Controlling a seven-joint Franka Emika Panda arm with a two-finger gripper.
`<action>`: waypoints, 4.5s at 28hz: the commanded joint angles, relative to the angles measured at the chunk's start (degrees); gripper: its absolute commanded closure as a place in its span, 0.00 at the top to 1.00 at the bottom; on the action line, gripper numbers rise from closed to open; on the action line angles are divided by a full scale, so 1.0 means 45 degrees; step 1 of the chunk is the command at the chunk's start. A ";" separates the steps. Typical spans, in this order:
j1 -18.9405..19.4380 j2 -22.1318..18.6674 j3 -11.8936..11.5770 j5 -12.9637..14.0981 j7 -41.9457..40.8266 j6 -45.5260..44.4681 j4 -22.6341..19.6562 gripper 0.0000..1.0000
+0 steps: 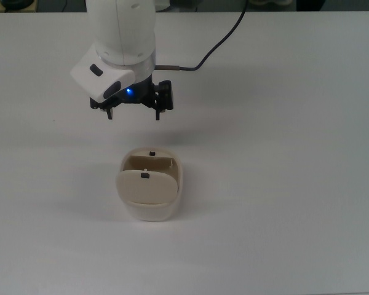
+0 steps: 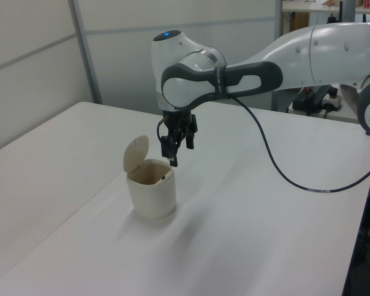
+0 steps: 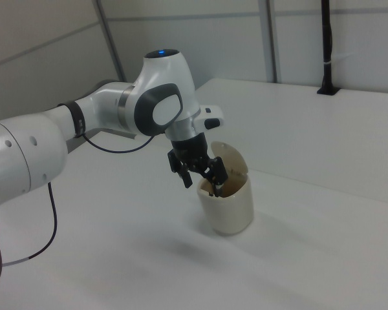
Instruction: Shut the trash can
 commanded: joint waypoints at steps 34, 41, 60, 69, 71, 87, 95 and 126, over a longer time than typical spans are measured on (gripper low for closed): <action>-0.0028 -0.0184 -0.0103 0.0352 -0.0211 -0.0386 -0.0022 0.00; -0.0106 -0.0125 -0.0181 0.1133 -0.0074 0.1640 0.0212 0.00; 0.0128 0.0499 0.0053 0.1525 -0.0210 0.7581 0.0447 0.00; 0.0148 0.1261 0.0092 0.1291 -0.0269 0.8950 0.0408 0.00; 0.0129 0.1262 0.0092 0.1251 -0.0269 0.8950 0.0369 0.00; 0.0109 0.0891 0.0190 0.1368 -0.1518 0.5887 0.0311 0.00; 0.0090 0.0871 0.0170 0.1310 -0.1675 0.4792 0.0096 0.00; -0.0106 0.1184 0.0053 0.1329 -0.2066 0.3677 -0.0529 0.00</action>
